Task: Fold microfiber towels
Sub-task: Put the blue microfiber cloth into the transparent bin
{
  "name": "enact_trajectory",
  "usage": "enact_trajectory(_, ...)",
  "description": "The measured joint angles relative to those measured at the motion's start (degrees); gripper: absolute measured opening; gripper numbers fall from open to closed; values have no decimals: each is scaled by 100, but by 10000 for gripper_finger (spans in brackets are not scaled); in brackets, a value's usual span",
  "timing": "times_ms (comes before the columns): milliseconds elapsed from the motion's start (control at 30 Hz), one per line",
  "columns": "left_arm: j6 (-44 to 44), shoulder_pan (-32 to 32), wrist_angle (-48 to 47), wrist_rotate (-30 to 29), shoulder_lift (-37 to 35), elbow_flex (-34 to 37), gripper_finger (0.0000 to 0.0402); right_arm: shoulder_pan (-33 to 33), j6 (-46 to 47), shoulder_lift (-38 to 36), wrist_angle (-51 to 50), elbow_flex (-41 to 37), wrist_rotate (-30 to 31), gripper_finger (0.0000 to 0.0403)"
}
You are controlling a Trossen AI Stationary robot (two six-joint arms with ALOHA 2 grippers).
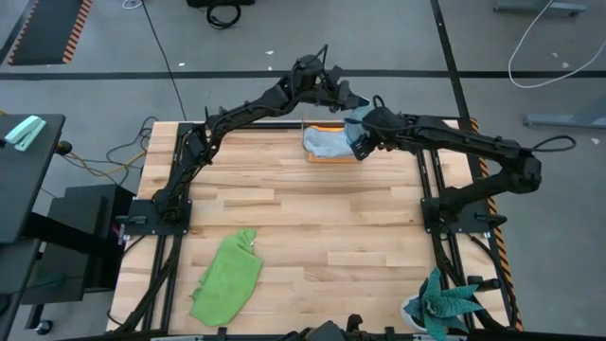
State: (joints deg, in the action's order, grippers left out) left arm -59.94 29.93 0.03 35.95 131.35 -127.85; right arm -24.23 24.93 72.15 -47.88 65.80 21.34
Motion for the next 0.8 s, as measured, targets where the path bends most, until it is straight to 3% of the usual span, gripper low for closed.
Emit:
enact_trajectory(367,-49,4,4,16,0,0,10,-197,-1,36,36,-2,285,167)
enact_trajectory(800,104,55,1,43,0,0,10,-317,-335,-184,44,-2,501,59)
